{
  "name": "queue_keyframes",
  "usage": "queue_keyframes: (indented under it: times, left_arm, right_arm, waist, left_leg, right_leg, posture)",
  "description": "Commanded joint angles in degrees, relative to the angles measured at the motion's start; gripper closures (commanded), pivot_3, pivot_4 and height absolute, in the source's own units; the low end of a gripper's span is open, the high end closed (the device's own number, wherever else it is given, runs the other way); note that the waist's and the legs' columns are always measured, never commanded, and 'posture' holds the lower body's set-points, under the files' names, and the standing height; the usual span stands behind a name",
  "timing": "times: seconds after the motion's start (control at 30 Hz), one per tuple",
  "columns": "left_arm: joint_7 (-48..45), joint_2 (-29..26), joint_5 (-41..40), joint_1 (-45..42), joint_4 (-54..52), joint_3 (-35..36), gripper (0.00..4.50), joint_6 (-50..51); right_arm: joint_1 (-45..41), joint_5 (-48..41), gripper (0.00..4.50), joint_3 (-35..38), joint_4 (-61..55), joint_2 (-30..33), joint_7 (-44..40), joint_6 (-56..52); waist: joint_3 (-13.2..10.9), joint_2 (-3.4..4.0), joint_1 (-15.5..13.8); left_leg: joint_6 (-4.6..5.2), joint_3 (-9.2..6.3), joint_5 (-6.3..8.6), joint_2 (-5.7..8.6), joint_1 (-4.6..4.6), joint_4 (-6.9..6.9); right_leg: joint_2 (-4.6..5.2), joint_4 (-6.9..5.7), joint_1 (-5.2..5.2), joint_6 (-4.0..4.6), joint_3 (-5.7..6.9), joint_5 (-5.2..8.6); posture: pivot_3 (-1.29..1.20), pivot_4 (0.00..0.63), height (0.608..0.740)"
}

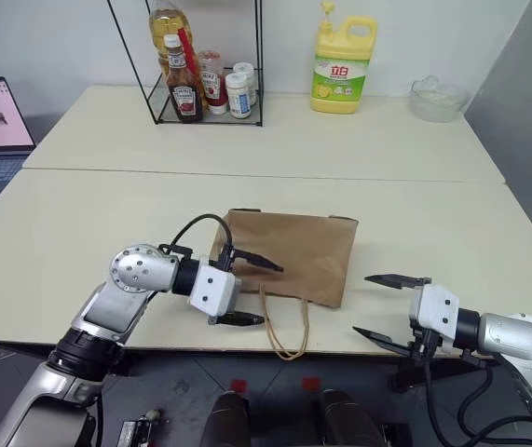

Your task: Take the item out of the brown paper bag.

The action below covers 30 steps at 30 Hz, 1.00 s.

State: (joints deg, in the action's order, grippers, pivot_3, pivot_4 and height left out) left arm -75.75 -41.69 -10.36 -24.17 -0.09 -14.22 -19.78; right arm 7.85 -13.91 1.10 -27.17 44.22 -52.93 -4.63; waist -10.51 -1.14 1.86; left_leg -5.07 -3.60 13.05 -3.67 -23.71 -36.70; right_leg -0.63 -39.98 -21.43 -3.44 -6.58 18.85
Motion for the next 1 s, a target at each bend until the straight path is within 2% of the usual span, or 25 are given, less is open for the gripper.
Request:
queue_keyframes:
  times: [0.03,0.33,0.53,0.63,0.73,1.0]
  left_arm:
    - [-0.06,-0.56,-1.02,-0.54,-1.53,1.13,0.00,0.53]
    - [4.66,4.74,2.71,0.49,-1.49,-1.70,0.00,0.62]
    - [4.31,6.76,3.74,0.43,-1.76,-4.23,0.00,0.63]
    - [4.43,7.10,2.87,-0.70,-1.59,-3.90,0.58,2.48]
    - [4.47,7.12,1.08,-1.52,-2.10,-2.69,1.48,6.05]
    - [9.92,8.67,-5.46,-5.71,-4.28,2.24,3.95,24.26]
  right_arm:
    - [-0.08,0.28,0.03,0.50,-0.78,0.65,-0.50,1.26]
    - [-0.03,0.73,0.03,-0.20,-1.14,0.48,-0.57,1.28]
    - [-1.04,1.07,0.03,-0.84,-1.01,0.18,-0.58,0.95]
    - [-1.28,1.14,0.00,-0.97,-0.82,0.29,-0.71,1.15]
    - [-1.21,1.16,0.00,-0.82,-0.61,0.42,-0.81,1.38]
    - [0.36,2.28,0.00,-0.60,0.47,1.77,-2.65,5.58]
  waist:
    - [0.00,0.00,0.00]
    - [0.00,0.00,-0.04]
    - [0.00,0.00,-0.04]
    - [0.00,0.00,-0.04]
    - [0.00,0.00,-0.04]
    - [0.00,0.00,-0.03]
  left_leg:
    - [0.00,0.00,0.00,0.00,0.00,0.00]
    - [0.00,-0.04,0.00,0.01,0.00,-0.04]
    - [0.00,-0.05,0.00,0.01,0.00,-0.05]
    - [0.00,-0.05,0.00,0.01,0.00,-0.05]
    - [0.00,-0.07,0.00,0.02,0.00,-0.06]
    - [0.00,-0.11,0.00,0.02,-0.02,-0.10]
  right_leg:
    - [0.00,0.00,0.00,0.00,0.00,0.00]
    - [0.00,0.00,0.03,0.00,0.03,0.00]
    - [0.00,0.00,0.04,0.00,0.03,0.00]
    - [0.00,0.00,0.05,0.00,0.03,0.00]
    - [0.00,0.00,0.06,0.00,0.05,0.00]
    - [0.00,0.00,0.08,0.00,0.09,0.00]
  posture:
    - [0.00,0.150,0.740]
    - [0.00,0.150,0.740]
    - [0.00,0.150,0.740]
    - [0.00,0.150,0.740]
    - [0.00,0.150,0.740]
    - [0.00,0.150,0.740]
